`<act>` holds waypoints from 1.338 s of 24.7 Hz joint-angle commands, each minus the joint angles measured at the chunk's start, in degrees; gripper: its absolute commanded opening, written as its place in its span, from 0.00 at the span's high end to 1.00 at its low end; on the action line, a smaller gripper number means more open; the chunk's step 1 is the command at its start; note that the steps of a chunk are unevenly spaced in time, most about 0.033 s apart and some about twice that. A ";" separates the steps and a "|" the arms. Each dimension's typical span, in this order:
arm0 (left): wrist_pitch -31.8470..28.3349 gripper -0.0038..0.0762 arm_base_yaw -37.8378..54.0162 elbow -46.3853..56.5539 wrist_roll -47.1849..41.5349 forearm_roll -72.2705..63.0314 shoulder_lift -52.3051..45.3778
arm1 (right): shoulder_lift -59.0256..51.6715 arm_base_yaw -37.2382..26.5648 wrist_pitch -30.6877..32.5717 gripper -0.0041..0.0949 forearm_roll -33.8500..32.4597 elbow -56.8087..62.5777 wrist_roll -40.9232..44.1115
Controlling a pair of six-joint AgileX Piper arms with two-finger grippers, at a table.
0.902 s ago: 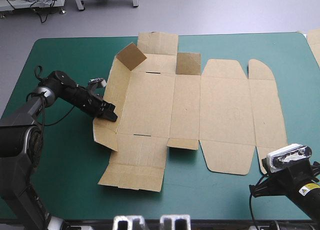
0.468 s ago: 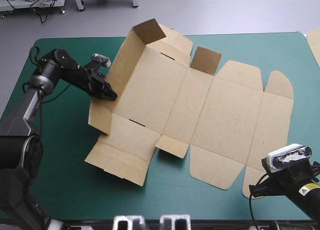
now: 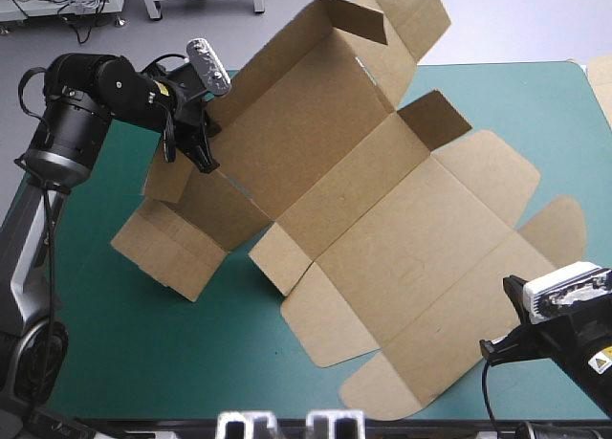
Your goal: Fold the box
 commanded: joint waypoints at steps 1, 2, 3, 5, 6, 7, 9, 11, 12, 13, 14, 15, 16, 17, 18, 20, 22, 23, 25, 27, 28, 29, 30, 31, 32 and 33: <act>2.27 0.96 -3.75 -2.21 2.49 2.21 -3.74 | 1.86 -0.35 -4.07 0.98 2.37 -4.87 -0.48; 2.27 0.96 -5.10 -2.21 2.58 3.76 -3.91 | 2.29 -0.35 -4.07 0.98 2.37 -5.58 -0.48; 2.27 0.96 -6.53 -2.21 2.58 5.76 -4.02 | 2.86 -0.35 -4.07 0.98 2.37 -6.49 -0.48; 2.27 0.96 -9.68 -2.21 2.42 10.61 -4.01 | 4.20 -0.35 -4.07 0.98 2.59 -8.19 -0.48; 2.27 0.96 -11.37 -2.21 2.31 12.31 -4.01 | 4.82 -0.35 -4.07 0.98 2.59 -8.90 -0.48; 1.78 0.96 -12.77 -2.21 1.79 14.50 -4.01 | 5.68 -0.35 -4.07 0.98 2.82 -9.84 -0.48; 1.03 0.96 -16.53 -2.21 1.39 19.19 -4.01 | 7.64 -0.35 -4.07 0.98 3.21 -11.86 -0.48; 0.37 0.96 -20.57 -2.21 0.26 24.11 -4.01 | 9.79 -0.35 -4.07 0.98 3.21 -14.16 -0.48; -0.22 0.96 -22.15 -2.21 -0.93 26.04 -4.01 | 10.62 -0.35 -4.07 0.98 3.21 -15.14 -0.36; -0.80 0.96 -23.98 -1.94 -2.25 27.96 -4.01 | 11.71 -0.35 -4.07 0.98 3.21 -16.42 -0.06; -0.95 0.96 -25.67 -1.83 -3.20 30.52 -4.01 | 12.81 -0.35 -4.07 0.98 3.26 -17.78 0.25; -0.85 0.96 -27.24 -1.83 -3.35 31.84 -4.01 | 13.66 -0.35 -4.07 0.98 3.53 -18.82 0.82; -1.97 0.96 -29.57 -1.78 -3.48 33.85 -4.01 | 15.72 -0.35 -4.07 0.98 4.12 -21.49 0.99; -3.26 0.96 -30.25 -1.78 -3.48 34.40 -4.01 | 16.73 -0.35 -4.07 0.98 4.09 -22.82 1.09; -4.93 0.96 -30.70 -1.78 -3.48 34.45 -4.13 | 17.76 -0.35 -4.07 0.98 4.09 -24.11 1.09; -8.14 0.96 -31.05 -1.78 -3.48 34.94 -4.13 | 19.51 -0.35 -4.07 0.98 4.17 -26.45 1.09; -10.47 0.96 -31.05 -1.78 -3.48 36.31 -4.26 | 21.27 -0.35 -3.94 0.98 4.17 -28.90 1.09; -11.45 0.96 -31.05 -1.78 -3.58 37.10 -4.26 | 22.66 -0.35 -3.94 0.98 4.17 -30.90 1.09; -12.26 0.96 -31.05 -1.00 -3.69 38.76 -4.35 | 24.83 -0.35 -3.94 0.98 4.22 -33.61 1.37; -15.15 0.96 -31.05 3.14 -4.39 41.57 -5.62 | 26.51 -0.35 -4.04 0.98 4.31 -35.66 1.51; -16.83 0.96 -31.05 5.43 -4.94 43.09 -6.28 | 27.07 -0.35 -4.04 0.98 4.31 -36.17 1.51; -20.91 0.96 -31.05 10.00 -7.39 45.72 -8.08 | 27.98 -0.35 -4.04 0.98 4.31 -36.66 1.51; -23.75 0.96 -31.05 12.71 -9.86 47.53 -9.12 | 28.63 -0.35 -4.04 0.98 4.31 -36.90 1.41; -28.99 0.96 -31.05 18.02 -14.99 51.09 -11.15 | 29.58 -0.35 -4.28 0.98 4.31 -37.12 1.41; -32.88 0.96 -31.05 22.24 -18.42 54.53 -12.86 | 30.67 -0.35 -4.68 0.98 4.31 -37.41 1.41; -34.90 0.96 -31.05 25.15 -20.97 57.62 -13.94 | 31.68 -0.35 -5.12 0.98 4.31 -37.68 1.41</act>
